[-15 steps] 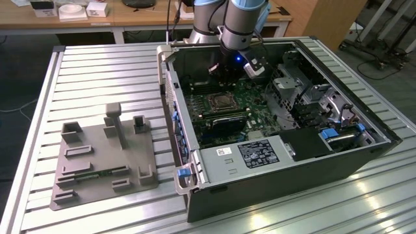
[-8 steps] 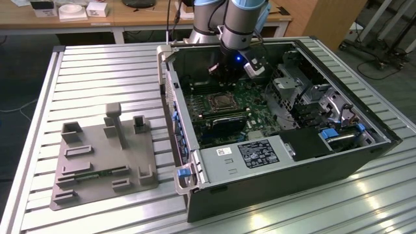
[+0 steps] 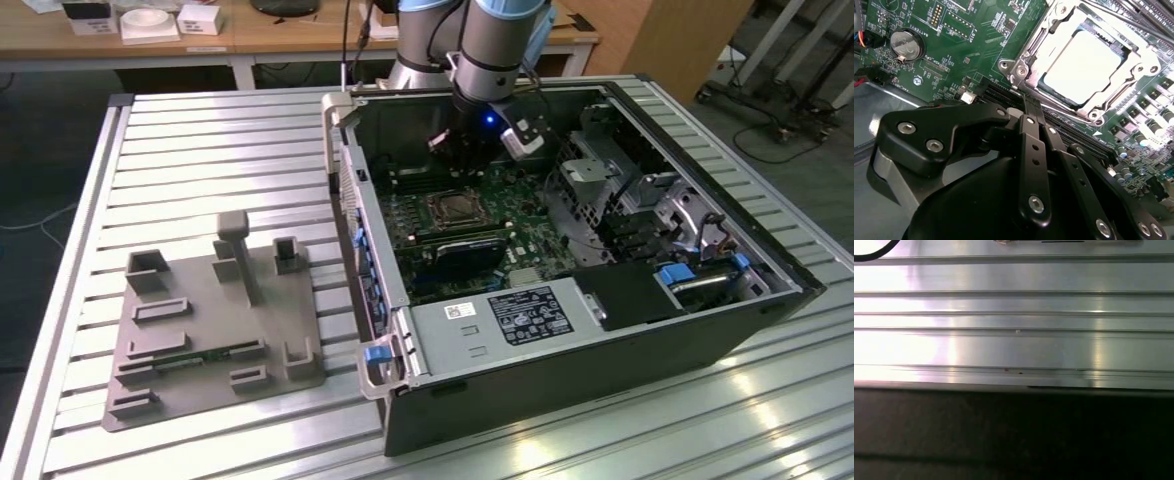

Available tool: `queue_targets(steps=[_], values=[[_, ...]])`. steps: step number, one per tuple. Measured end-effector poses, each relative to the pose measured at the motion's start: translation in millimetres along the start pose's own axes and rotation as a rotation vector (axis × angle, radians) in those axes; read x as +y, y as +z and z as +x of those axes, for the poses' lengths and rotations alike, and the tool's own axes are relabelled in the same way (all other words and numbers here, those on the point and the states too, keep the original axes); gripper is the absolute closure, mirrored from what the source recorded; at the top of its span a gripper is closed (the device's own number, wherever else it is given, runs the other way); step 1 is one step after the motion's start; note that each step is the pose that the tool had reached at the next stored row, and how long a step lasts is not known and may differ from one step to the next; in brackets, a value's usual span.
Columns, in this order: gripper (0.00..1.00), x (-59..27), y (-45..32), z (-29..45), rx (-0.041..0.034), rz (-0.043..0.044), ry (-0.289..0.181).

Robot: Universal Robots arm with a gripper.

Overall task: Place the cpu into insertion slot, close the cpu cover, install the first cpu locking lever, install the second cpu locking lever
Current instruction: 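Install the first cpu locking lever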

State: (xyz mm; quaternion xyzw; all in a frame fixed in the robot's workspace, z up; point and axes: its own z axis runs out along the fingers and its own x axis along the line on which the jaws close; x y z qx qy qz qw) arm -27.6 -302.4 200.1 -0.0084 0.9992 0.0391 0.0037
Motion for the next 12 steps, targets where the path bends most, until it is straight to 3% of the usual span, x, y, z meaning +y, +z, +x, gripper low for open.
queue_targets(steps=[6,12], values=[[0.89,-0.2,0.3,0.0,0.0001,0.012,0.0],[0.89,-0.4,1.3,0.0,0.0004,0.0177,0.0]])
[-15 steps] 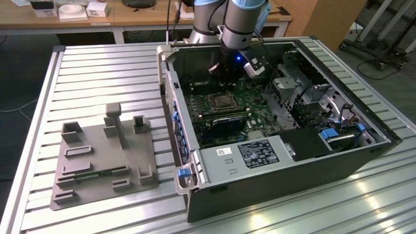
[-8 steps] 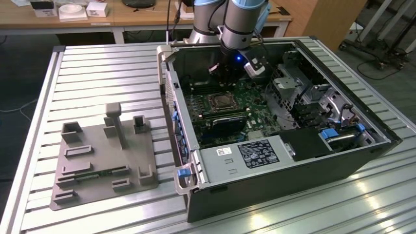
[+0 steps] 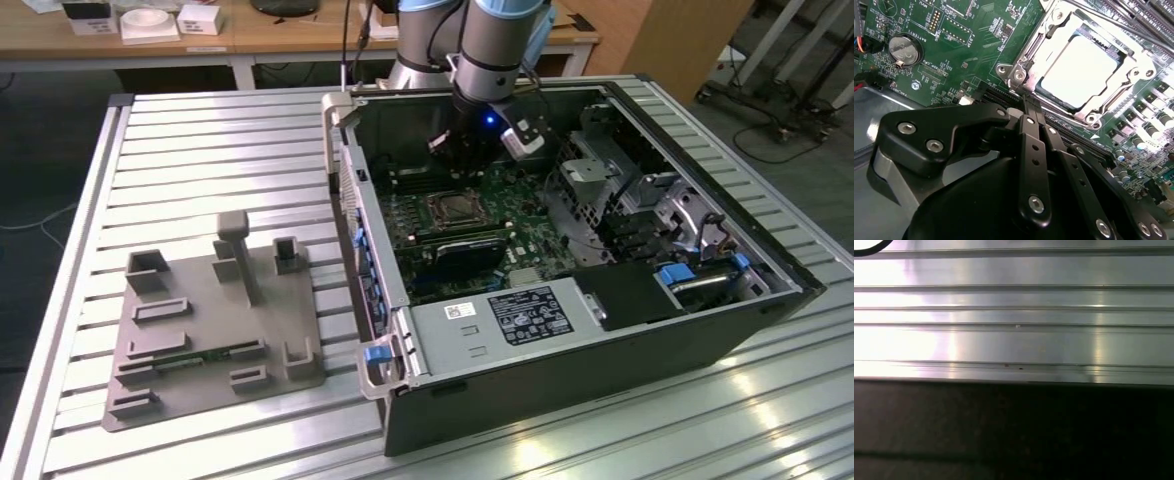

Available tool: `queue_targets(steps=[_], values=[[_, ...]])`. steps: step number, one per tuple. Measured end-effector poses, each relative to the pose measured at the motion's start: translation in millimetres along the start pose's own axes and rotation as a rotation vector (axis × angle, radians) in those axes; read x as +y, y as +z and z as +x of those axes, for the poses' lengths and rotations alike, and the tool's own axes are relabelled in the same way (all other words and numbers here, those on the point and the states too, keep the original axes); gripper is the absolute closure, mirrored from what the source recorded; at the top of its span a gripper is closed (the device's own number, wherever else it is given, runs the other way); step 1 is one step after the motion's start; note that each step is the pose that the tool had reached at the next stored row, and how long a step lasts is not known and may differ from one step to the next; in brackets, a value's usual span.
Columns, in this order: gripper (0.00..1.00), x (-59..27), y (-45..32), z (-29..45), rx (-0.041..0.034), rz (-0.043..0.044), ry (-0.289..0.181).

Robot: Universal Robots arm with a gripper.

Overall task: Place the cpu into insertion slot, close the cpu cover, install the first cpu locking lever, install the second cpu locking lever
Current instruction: 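Install the first cpu locking lever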

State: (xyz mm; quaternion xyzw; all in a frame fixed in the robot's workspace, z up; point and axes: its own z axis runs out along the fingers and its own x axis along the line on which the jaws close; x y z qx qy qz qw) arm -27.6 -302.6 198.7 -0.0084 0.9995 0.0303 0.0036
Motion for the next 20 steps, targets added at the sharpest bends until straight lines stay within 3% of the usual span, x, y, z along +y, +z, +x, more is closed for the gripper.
queue_targets(steps=[11,16,20], values=[[0.89,-0.2,3.2,-0.3,-0.0002,0.002,0.0],[0.89,0.4,-5.6,-0.4,-0.0003,-0.0001,0.0],[0.89,-0.3,-7.8,-0.4,-0.0003,-0.0003,0.0]])
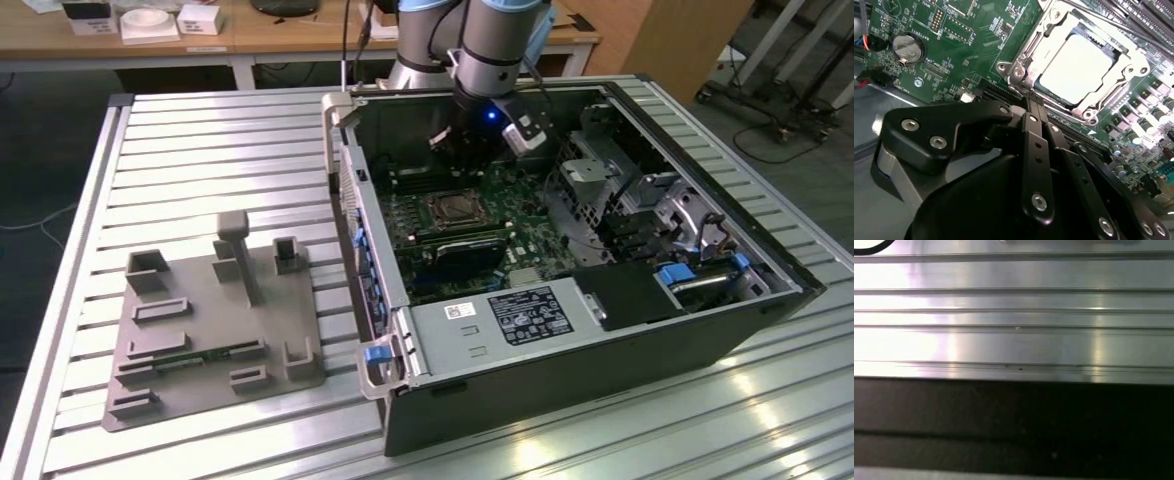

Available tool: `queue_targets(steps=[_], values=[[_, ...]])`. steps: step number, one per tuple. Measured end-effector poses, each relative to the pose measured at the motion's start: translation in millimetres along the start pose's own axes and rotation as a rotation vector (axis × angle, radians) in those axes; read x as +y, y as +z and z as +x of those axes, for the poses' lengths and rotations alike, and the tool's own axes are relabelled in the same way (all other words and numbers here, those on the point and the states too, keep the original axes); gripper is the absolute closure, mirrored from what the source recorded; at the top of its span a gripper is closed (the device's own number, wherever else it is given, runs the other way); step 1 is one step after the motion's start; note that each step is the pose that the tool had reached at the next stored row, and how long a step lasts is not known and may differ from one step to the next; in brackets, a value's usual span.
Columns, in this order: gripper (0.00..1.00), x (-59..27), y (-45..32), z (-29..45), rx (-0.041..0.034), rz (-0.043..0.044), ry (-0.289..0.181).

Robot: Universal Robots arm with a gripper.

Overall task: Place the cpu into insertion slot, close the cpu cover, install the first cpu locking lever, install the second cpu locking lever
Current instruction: 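Install the first cpu locking lever, then install the second cpu locking lever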

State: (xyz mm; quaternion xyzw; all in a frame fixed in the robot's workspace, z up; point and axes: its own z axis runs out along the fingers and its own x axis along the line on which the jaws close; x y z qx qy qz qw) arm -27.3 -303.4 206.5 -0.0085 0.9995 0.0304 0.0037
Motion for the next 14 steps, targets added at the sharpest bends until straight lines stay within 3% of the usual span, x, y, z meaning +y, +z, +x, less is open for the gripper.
queue_targets(steps=[14], values=[[0.89,-4.4,-0.5,0.1,0.0,0.0001,0.0]])
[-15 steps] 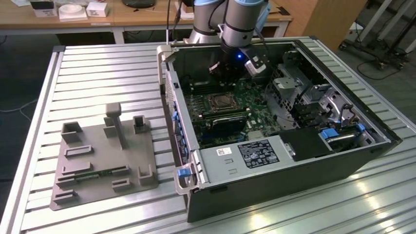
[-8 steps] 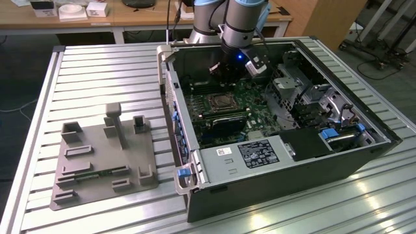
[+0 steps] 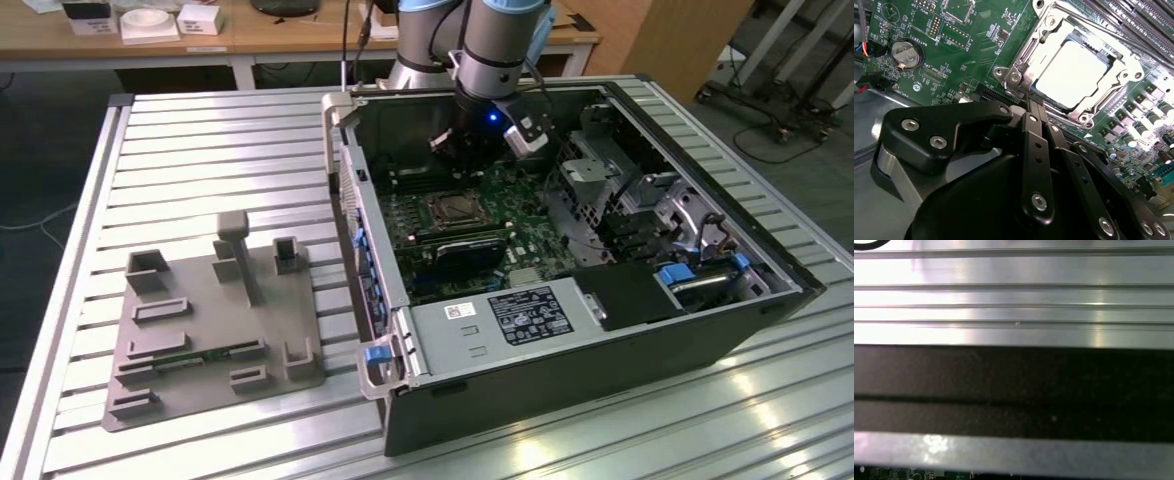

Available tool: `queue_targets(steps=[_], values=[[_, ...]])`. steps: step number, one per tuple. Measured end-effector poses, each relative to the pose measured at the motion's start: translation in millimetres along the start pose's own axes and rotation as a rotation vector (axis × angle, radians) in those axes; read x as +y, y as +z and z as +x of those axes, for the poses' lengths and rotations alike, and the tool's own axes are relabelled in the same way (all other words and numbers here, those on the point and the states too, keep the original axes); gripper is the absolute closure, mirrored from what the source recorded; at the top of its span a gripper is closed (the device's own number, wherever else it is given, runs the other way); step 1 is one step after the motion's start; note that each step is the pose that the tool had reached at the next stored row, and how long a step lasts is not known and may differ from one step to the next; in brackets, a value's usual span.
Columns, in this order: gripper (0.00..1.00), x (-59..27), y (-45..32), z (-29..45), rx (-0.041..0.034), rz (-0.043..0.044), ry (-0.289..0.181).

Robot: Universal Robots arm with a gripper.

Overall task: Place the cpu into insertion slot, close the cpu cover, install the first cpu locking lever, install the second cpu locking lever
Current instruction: 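Install the second cpu locking lever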

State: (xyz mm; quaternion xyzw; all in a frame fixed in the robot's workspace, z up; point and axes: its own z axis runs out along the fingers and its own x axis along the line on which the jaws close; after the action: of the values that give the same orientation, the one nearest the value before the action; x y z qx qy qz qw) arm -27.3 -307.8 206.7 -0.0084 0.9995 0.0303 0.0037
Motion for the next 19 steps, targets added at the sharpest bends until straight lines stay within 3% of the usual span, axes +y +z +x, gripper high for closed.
queue_targets(steps=[5,10,12,19], values=[[0.89,0.0,-1.7,0.0,0.0,0.0001,0.0],[0.89,0.8,-13.9,-0.1,-0.0001,0.0,0.0],[0.89,0.7,-15.0,-0.4,0.0,0.0001,0.0],[0.89,-11.1,-15.8,-0.1,-0.0001,0.0018,0.001]])
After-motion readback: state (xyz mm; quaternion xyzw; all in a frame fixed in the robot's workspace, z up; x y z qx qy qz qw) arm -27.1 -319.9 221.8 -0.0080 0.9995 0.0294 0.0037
